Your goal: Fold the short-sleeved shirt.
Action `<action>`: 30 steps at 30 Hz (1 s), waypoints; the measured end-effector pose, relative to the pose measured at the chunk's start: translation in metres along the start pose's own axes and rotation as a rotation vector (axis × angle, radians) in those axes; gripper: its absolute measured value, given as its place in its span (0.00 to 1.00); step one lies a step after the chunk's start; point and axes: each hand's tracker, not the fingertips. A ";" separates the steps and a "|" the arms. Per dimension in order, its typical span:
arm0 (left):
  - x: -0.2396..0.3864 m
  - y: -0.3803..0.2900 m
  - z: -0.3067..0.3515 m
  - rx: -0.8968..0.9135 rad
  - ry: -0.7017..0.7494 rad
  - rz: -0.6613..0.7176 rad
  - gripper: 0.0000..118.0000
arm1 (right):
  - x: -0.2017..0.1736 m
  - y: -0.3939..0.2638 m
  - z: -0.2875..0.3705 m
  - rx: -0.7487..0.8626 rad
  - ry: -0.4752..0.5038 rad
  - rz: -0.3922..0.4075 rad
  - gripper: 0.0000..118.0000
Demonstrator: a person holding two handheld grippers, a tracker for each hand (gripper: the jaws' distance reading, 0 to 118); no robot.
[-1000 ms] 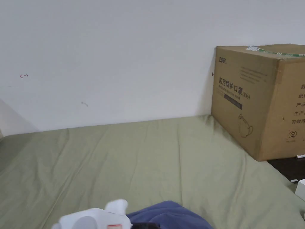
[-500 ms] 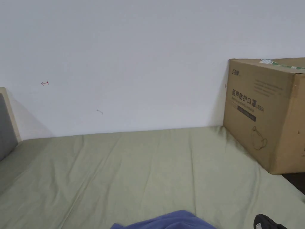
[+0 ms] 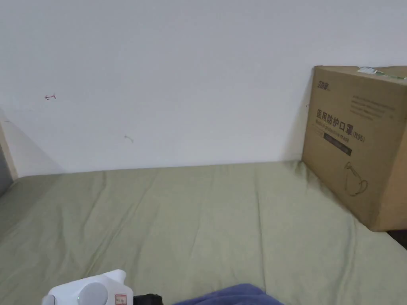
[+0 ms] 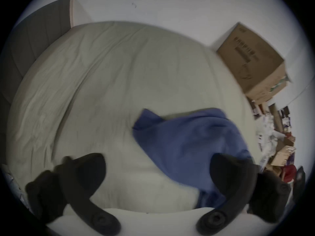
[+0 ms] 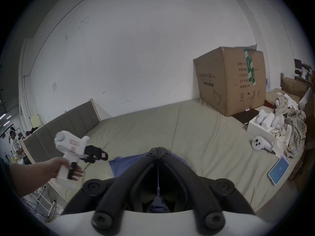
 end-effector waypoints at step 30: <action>-0.051 -0.081 0.039 0.292 0.187 0.032 0.03 | 0.066 -0.004 -0.293 -0.794 0.013 -0.234 0.92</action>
